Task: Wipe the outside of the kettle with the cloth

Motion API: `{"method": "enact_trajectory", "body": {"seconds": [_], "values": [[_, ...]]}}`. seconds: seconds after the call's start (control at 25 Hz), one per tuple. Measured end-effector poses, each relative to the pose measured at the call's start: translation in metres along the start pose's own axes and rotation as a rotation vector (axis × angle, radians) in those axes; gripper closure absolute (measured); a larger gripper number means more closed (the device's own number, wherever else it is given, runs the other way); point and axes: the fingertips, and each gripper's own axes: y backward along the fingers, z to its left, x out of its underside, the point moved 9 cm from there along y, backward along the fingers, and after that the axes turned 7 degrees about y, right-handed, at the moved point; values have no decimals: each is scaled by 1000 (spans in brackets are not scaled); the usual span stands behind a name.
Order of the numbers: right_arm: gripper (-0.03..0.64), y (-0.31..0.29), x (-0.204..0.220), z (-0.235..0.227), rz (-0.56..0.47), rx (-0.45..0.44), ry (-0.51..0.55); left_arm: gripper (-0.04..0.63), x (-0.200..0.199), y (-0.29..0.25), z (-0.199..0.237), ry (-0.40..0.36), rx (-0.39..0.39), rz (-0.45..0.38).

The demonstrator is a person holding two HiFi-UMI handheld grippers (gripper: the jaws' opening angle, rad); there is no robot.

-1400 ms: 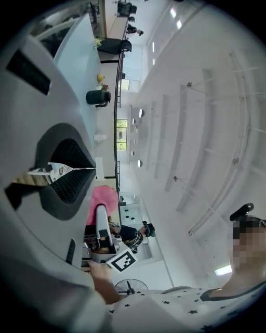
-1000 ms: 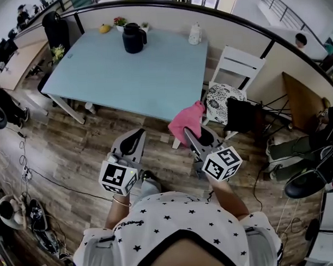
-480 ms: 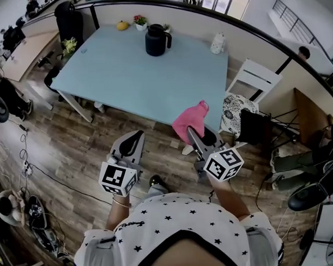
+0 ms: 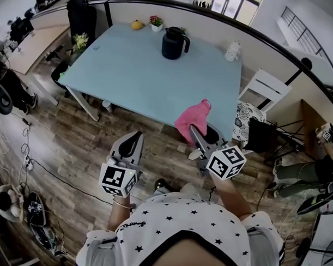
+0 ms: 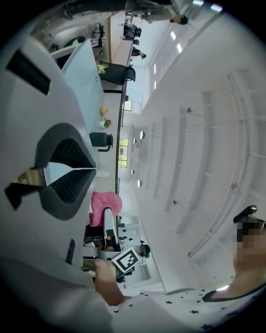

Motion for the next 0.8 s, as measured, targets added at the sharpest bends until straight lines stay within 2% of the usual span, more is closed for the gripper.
{"method": "enact_trajectory", "body": {"seconds": [0.32,0.64,0.8], "values": [[483,-19,1,-15,23,15,-23,565,-3,-22,11,13,14,10],[483,-64,-6,-42,-18,8,-29,565,-15,-45,40,-22,-25,17],[483,-95,-10,-70,-34,34,-41,565,-24,-71,61,-36,-42,16]]}}
